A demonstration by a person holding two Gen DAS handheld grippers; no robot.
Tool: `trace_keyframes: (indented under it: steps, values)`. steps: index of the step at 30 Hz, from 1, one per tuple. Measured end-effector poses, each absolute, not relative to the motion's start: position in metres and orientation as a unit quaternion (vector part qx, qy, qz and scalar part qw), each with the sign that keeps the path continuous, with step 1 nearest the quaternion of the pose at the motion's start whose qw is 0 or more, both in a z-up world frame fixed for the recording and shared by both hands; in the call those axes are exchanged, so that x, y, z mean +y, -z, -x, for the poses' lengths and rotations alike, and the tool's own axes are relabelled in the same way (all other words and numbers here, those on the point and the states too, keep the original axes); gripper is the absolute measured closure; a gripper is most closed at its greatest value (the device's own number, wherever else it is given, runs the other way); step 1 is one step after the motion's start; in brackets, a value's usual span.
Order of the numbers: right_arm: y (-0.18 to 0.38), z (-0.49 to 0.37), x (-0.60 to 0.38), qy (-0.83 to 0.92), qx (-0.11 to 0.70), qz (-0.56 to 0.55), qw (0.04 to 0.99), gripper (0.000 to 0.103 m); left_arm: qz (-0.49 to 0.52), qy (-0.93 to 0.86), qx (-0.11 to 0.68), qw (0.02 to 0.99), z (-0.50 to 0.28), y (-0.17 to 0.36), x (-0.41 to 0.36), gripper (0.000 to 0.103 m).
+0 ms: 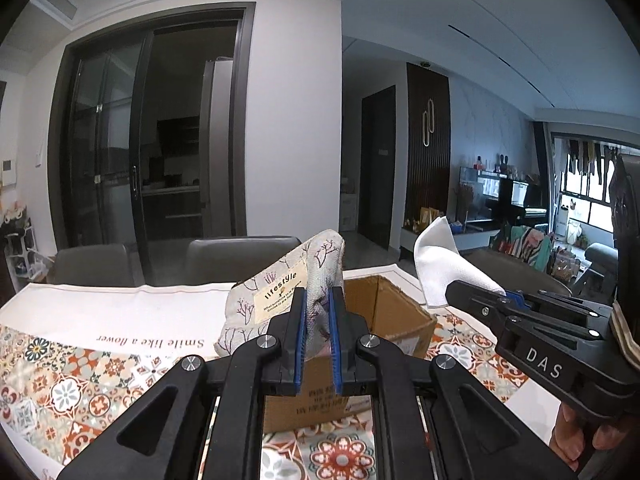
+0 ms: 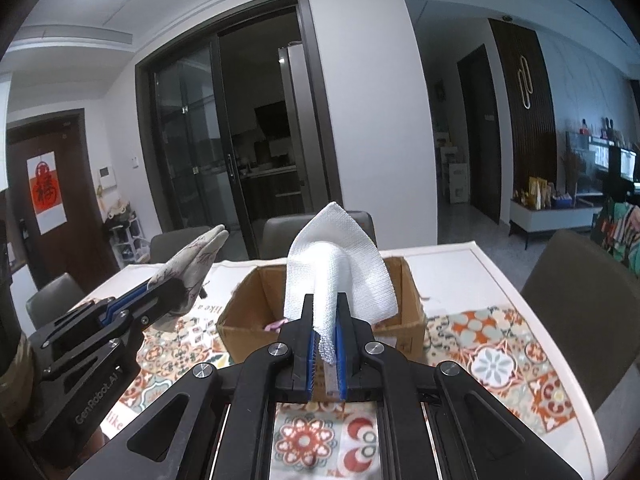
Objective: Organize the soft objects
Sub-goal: 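Lift the grey pouch and white napkin and carry both over the box, then open both grippers to drop the pouch and napkin into the box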
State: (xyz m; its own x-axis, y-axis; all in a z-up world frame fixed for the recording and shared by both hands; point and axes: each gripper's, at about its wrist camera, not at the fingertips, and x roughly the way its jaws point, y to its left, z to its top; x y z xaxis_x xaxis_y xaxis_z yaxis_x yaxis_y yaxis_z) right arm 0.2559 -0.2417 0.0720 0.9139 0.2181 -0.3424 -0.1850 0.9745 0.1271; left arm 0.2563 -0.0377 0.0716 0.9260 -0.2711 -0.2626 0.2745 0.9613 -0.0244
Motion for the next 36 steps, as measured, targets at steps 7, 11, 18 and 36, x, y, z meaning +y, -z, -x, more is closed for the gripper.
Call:
trace_keyframes:
  steps: [7, 11, 18, 36]
  values:
    - [-0.075, -0.280, -0.240, -0.106, 0.176, -0.034, 0.978, 0.094, -0.010, 0.137, 0.131, 0.982, -0.280, -0.072, -0.042, 0.091]
    - [-0.071, -0.293, -0.238, -0.110, 0.182, -0.031, 0.977, 0.094, -0.011, 0.134, 0.136, 0.982, -0.294, -0.067, -0.044, 0.091]
    - [-0.063, -0.319, -0.238, -0.115, 0.196, -0.023, 0.974, 0.094, -0.011, 0.130, 0.150, 0.980, -0.317, -0.057, -0.050, 0.091]
    - [-0.022, -0.381, -0.237, -0.118, 0.272, -0.001, 0.955, 0.094, -0.026, 0.124, 0.222, 0.967, -0.368, -0.019, -0.064, 0.090]
